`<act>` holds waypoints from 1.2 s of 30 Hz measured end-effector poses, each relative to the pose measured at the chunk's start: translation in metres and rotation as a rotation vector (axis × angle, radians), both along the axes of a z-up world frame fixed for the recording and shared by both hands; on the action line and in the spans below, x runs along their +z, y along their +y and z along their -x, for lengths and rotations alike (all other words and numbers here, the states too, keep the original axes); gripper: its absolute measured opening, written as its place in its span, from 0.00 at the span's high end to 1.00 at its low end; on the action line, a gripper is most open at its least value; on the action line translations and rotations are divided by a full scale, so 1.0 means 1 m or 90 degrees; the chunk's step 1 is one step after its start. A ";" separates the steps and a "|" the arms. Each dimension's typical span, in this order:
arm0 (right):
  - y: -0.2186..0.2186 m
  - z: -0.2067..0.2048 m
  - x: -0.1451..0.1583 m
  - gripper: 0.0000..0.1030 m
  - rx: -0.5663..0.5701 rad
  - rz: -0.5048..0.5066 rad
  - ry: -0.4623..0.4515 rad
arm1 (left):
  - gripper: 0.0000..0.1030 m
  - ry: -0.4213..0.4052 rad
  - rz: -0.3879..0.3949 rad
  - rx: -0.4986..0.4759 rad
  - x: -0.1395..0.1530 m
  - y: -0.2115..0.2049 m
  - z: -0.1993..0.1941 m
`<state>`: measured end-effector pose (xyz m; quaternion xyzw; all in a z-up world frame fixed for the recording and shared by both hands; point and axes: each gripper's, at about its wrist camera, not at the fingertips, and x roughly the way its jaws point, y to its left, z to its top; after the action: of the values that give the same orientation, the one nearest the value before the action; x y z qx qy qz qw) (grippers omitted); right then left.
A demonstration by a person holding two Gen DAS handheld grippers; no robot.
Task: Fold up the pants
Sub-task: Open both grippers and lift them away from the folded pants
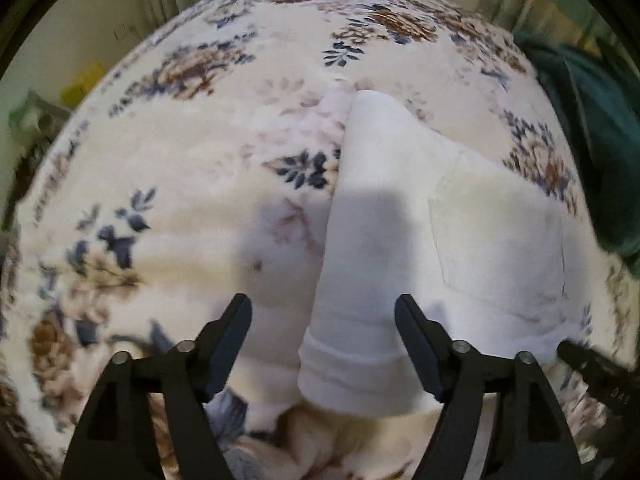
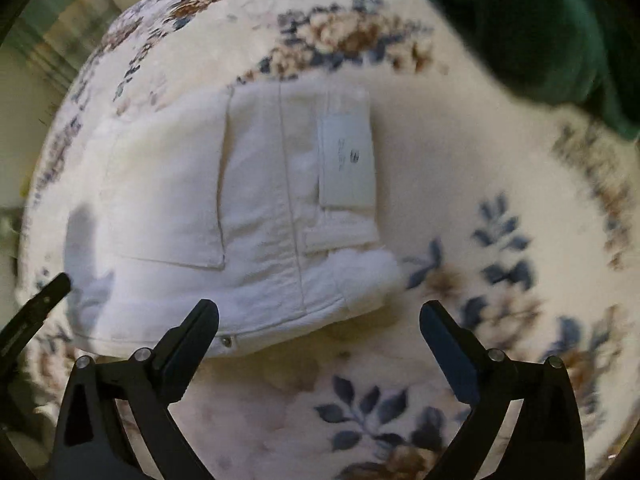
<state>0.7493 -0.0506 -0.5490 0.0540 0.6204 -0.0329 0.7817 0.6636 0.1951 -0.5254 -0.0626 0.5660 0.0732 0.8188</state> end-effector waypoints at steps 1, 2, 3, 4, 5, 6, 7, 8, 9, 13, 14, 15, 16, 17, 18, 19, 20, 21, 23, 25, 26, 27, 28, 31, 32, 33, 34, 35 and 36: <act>0.004 0.001 0.007 0.00 0.003 0.018 -0.011 | 0.28 0.003 -0.017 -0.003 0.004 -0.004 0.003; 0.009 0.002 0.014 0.00 0.008 0.038 -0.020 | 0.27 0.002 -0.029 -0.007 0.008 -0.008 0.007; 0.012 0.004 0.023 0.00 0.009 0.049 -0.026 | 0.22 0.001 -0.034 -0.013 0.013 -0.011 0.008; 0.013 0.006 0.029 0.00 0.008 0.055 -0.032 | 0.19 -0.001 -0.040 -0.019 0.018 -0.014 0.009; 0.014 0.010 0.035 0.00 0.009 0.061 -0.038 | 0.19 -0.006 -0.047 -0.022 0.025 -0.017 0.011; 0.017 0.012 0.042 0.00 0.009 0.064 -0.042 | 0.19 -0.012 -0.050 -0.025 0.032 -0.019 0.012; 0.018 0.016 0.049 0.00 0.008 0.062 -0.047 | 0.19 -0.017 -0.054 -0.026 0.039 -0.021 0.013; 0.019 0.021 0.060 0.00 0.009 0.062 -0.054 | 0.19 -0.024 -0.061 -0.025 0.048 -0.022 0.016; 0.021 0.025 0.069 0.00 0.012 0.066 -0.061 | 0.19 -0.030 -0.061 -0.025 0.058 -0.024 0.020; 0.019 0.056 0.113 0.00 0.016 0.061 -0.083 | 0.19 -0.046 -0.057 -0.026 0.095 -0.029 0.034; 0.016 0.065 0.127 0.00 0.015 0.062 -0.090 | 0.19 -0.052 -0.059 -0.024 0.109 -0.031 0.042; 0.015 0.075 0.139 0.00 0.016 0.060 -0.096 | 0.19 -0.057 -0.061 -0.024 0.118 -0.034 0.047; 0.014 0.087 0.154 0.00 0.017 0.062 -0.105 | 0.19 -0.067 -0.060 -0.028 0.133 -0.038 0.057; 0.012 0.097 0.169 0.00 0.018 0.063 -0.113 | 0.19 -0.073 -0.060 -0.030 0.143 -0.041 0.063; 0.009 0.111 0.187 0.00 0.020 0.060 -0.124 | 0.19 -0.082 -0.062 -0.032 0.157 -0.045 0.074; 0.006 0.122 0.201 0.00 0.020 0.059 -0.132 | 0.19 -0.091 -0.064 -0.034 0.172 -0.049 0.087; 0.003 0.135 0.218 0.00 0.020 0.059 -0.143 | 0.19 -0.096 -0.066 -0.035 0.181 -0.053 0.095; 0.000 0.146 0.232 0.00 0.020 0.059 -0.152 | 0.19 -0.101 -0.068 -0.035 0.195 -0.057 0.108; -0.007 0.172 0.263 0.00 0.018 0.058 -0.173 | 0.19 -0.115 -0.069 -0.034 0.221 -0.063 0.134; -0.016 0.204 0.300 0.00 0.018 0.057 -0.196 | 0.19 -0.132 -0.073 -0.031 0.251 -0.068 0.163; -0.019 0.220 0.318 0.00 0.017 0.056 -0.207 | 0.19 -0.139 -0.073 -0.032 0.261 -0.070 0.174; -0.022 0.233 0.332 0.00 0.017 0.053 -0.215 | 0.19 -0.150 -0.080 -0.032 0.277 -0.073 0.189; -0.026 0.251 0.350 0.00 0.018 0.053 -0.225 | 0.19 -0.156 -0.085 -0.032 0.288 -0.076 0.201; -0.033 0.298 0.397 0.00 0.022 0.049 -0.256 | 0.19 -0.173 -0.086 -0.035 0.324 -0.087 0.240; -0.034 0.315 0.412 0.00 0.026 0.053 -0.266 | 0.19 -0.180 -0.085 -0.036 0.335 -0.089 0.252; -0.036 0.331 0.426 0.00 0.030 0.055 -0.271 | 0.19 -0.186 -0.086 -0.037 0.347 -0.093 0.267; -0.036 0.343 0.436 0.00 0.033 0.054 -0.277 | 0.19 -0.191 -0.087 -0.038 0.355 -0.096 0.278; -0.038 0.361 0.451 0.00 0.038 0.055 -0.284 | 0.19 -0.196 -0.087 -0.040 0.365 -0.099 0.290; -0.037 0.375 0.462 0.00 0.043 0.059 -0.291 | 0.19 -0.202 -0.088 -0.038 0.377 -0.103 0.305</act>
<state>0.3743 -0.0876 -0.0867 0.0034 0.4268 -0.0219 0.9041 0.3589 0.0925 -0.1487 -0.0001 0.4245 0.0770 0.9022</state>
